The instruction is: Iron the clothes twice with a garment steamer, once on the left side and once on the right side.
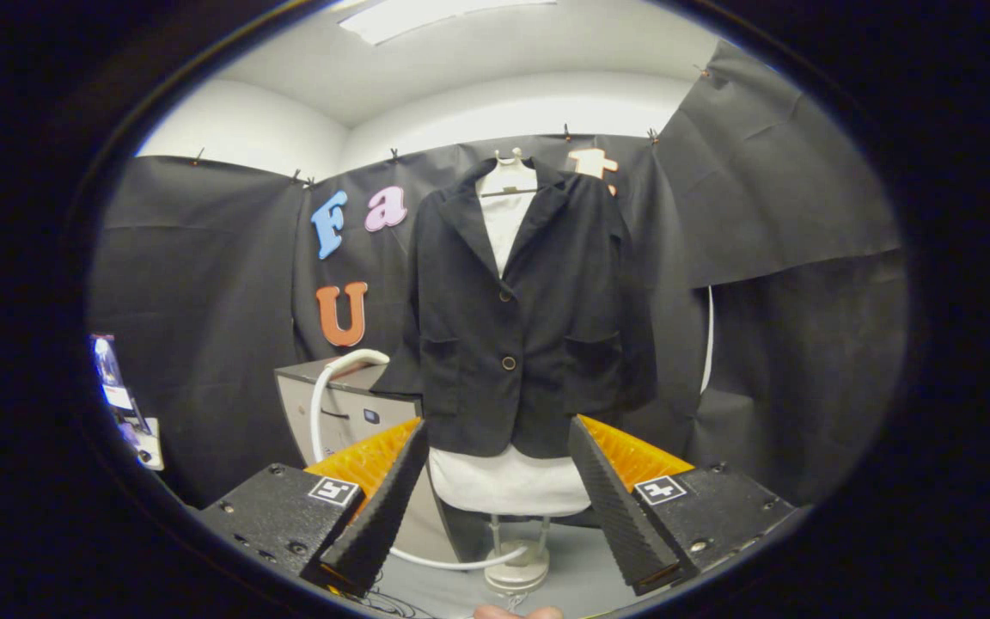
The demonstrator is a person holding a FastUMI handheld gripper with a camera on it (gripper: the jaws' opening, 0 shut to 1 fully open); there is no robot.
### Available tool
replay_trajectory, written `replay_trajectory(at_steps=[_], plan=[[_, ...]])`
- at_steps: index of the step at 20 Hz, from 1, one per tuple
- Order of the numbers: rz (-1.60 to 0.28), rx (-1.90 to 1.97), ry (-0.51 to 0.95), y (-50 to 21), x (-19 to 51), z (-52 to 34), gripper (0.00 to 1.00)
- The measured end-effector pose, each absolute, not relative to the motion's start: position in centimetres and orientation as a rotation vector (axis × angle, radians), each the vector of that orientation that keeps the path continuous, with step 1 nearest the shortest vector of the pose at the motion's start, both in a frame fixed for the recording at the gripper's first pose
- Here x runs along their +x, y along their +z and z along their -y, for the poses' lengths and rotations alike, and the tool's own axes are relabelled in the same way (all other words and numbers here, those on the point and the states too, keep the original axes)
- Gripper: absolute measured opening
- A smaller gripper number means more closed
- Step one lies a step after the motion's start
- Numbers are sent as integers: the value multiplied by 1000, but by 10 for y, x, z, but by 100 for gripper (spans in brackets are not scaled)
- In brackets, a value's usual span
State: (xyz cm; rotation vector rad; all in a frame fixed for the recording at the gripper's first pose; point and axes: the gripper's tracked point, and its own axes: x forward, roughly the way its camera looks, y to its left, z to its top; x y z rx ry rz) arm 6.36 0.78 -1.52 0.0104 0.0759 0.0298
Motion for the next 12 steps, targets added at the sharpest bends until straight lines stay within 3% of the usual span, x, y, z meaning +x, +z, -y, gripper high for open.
replay_trajectory(at_steps=[12], plan=[[-32,14,81,8,170,-144,100]])
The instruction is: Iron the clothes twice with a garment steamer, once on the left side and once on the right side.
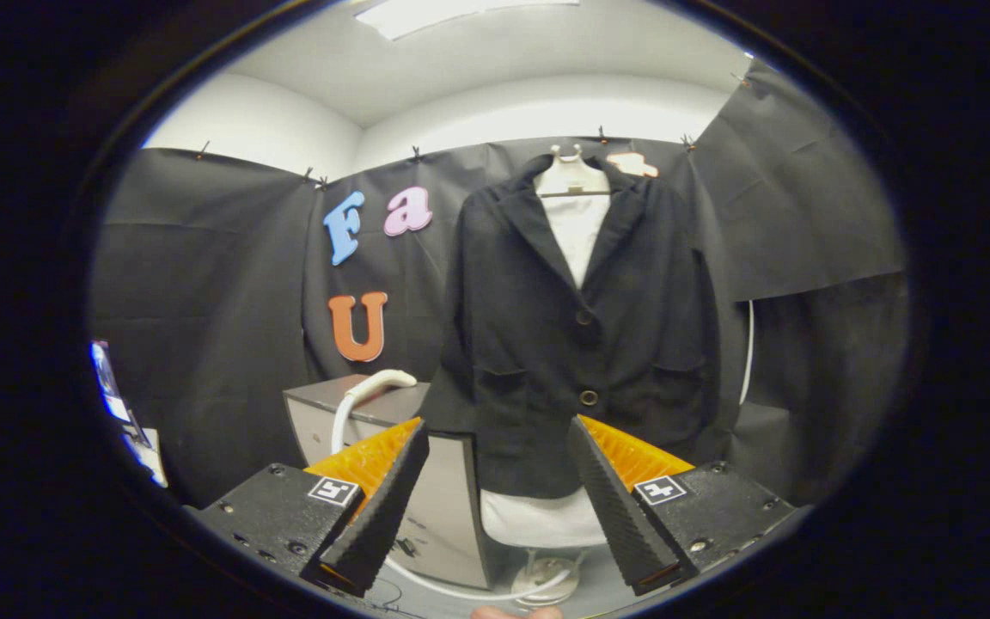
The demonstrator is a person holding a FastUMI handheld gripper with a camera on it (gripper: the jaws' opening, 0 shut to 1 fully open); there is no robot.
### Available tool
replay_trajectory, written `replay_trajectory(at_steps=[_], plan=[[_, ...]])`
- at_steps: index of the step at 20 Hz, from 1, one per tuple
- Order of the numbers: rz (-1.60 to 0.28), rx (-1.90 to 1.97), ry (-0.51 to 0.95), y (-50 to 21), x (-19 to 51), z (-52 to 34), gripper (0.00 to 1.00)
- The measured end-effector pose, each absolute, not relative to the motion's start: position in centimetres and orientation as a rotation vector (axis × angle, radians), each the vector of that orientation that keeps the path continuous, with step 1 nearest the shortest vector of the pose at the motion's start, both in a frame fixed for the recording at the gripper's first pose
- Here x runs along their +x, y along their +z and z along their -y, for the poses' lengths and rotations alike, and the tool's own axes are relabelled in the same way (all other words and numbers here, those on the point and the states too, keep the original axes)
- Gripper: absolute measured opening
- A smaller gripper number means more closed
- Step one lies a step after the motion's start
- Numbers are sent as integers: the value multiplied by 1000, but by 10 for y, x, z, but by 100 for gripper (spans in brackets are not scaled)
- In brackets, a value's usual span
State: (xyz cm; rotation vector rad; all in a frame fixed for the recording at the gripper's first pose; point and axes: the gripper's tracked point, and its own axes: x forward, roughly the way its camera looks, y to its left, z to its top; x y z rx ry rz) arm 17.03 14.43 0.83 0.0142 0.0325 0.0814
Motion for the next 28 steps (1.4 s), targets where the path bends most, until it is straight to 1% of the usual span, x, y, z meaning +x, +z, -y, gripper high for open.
replay_trajectory(at_steps=[5,11,13,18,20,23,28], plan=[[-74,-3,105,3,228,-230,100],[-264,31,179,-22,300,-319,100],[-284,19,203,-14,331,-345,100],[-317,-17,255,-16,412,-393,100],[-364,-62,267,-28,449,-414,100],[-366,-87,281,-36,486,-438,100],[-484,-62,236,-73,549,-456,100]])
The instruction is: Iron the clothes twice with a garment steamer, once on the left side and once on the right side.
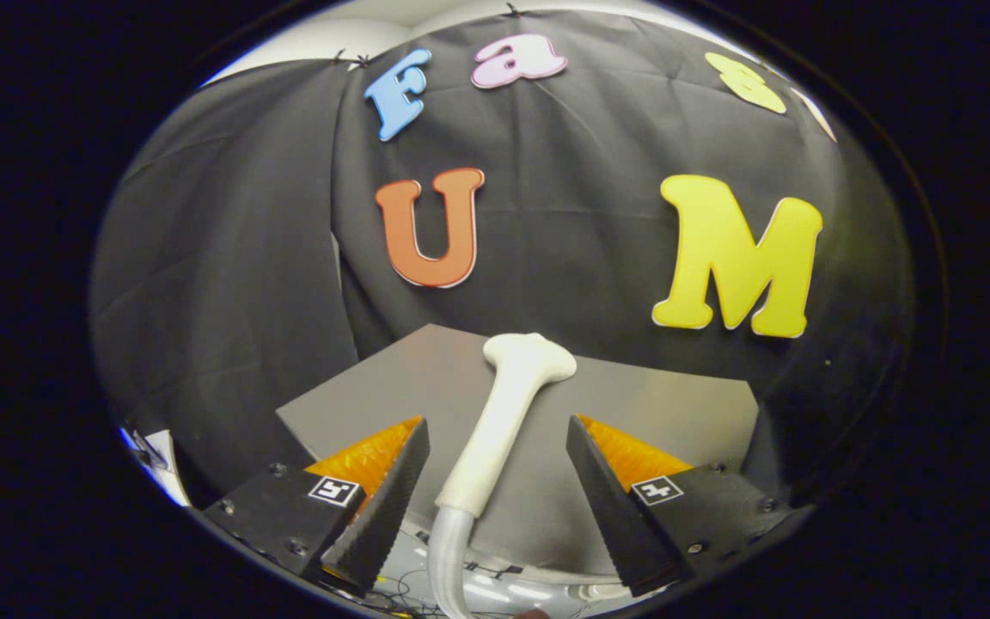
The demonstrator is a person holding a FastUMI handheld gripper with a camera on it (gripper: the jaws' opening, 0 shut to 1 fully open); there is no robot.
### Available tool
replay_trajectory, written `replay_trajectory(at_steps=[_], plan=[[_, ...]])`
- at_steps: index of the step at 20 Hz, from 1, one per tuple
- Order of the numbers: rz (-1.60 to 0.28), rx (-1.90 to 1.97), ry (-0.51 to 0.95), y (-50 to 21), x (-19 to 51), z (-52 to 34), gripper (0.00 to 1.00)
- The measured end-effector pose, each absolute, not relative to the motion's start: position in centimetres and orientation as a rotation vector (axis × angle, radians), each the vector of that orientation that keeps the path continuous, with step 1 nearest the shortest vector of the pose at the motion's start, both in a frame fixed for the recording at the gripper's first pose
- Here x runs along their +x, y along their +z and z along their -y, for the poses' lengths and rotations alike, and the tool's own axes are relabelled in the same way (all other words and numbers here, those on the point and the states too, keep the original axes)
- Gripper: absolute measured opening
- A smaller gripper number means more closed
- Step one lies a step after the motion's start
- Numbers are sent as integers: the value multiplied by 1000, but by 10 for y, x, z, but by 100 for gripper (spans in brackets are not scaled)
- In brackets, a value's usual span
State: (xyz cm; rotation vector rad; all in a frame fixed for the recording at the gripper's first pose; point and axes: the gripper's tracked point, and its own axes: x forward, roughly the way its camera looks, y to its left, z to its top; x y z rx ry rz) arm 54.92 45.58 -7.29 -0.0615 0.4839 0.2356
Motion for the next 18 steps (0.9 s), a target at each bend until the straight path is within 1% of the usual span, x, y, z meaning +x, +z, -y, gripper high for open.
replay_trajectory(at_steps=[3,5,6,7,9,10,13,14,15,16,17,18], plan=[[-555,-69,182,-95,575,-458,99],[-598,-115,110,-105,587,-452,97],[-611,-127,108,-110,591,-456,94],[-629,-133,107,-114,593,-458,94],[-672,-141,89,-125,591,-461,92],[-698,-131,87,-129,589,-463,88],[-703,-111,93,-132,598,-466,81],[-699,-102,106,-132,600,-469,77],[-707,-85,113,-134,599,-472,76],[-699,-58,127,-134,599,-478,66],[-693,-45,111,-132,600,-477,64],[-697,-47,128,-134,599,-478,51]])
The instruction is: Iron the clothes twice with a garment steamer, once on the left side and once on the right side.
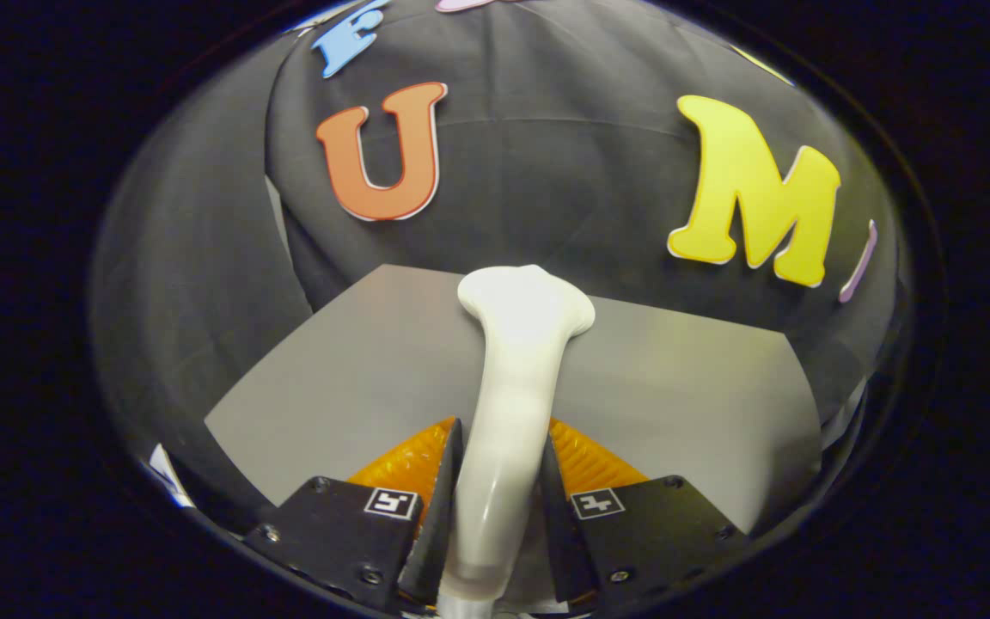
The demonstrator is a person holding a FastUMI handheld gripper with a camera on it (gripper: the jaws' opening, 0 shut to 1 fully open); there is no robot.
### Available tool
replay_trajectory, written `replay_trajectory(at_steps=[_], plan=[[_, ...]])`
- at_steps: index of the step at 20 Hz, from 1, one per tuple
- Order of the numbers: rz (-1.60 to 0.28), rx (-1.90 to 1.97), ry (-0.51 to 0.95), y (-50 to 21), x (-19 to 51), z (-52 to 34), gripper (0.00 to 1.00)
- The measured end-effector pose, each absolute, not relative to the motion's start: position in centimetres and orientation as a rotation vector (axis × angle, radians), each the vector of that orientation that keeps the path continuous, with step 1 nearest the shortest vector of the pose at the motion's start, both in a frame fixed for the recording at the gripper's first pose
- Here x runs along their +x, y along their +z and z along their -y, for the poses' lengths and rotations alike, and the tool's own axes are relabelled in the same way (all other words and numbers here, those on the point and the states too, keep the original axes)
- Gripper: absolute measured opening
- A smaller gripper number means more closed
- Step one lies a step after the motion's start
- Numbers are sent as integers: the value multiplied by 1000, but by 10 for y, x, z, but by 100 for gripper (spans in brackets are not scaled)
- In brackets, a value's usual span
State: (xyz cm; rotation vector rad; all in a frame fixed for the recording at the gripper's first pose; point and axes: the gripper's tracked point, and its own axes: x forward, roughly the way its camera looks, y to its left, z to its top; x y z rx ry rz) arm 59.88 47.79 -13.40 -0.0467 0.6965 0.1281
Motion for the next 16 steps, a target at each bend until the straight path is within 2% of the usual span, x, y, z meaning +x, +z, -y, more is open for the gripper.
replay_trajectory(at_steps=[6,16], plan=[[-626,20,215,-109,576,-484,34],[-385,29,246,5,482,-444,32]])
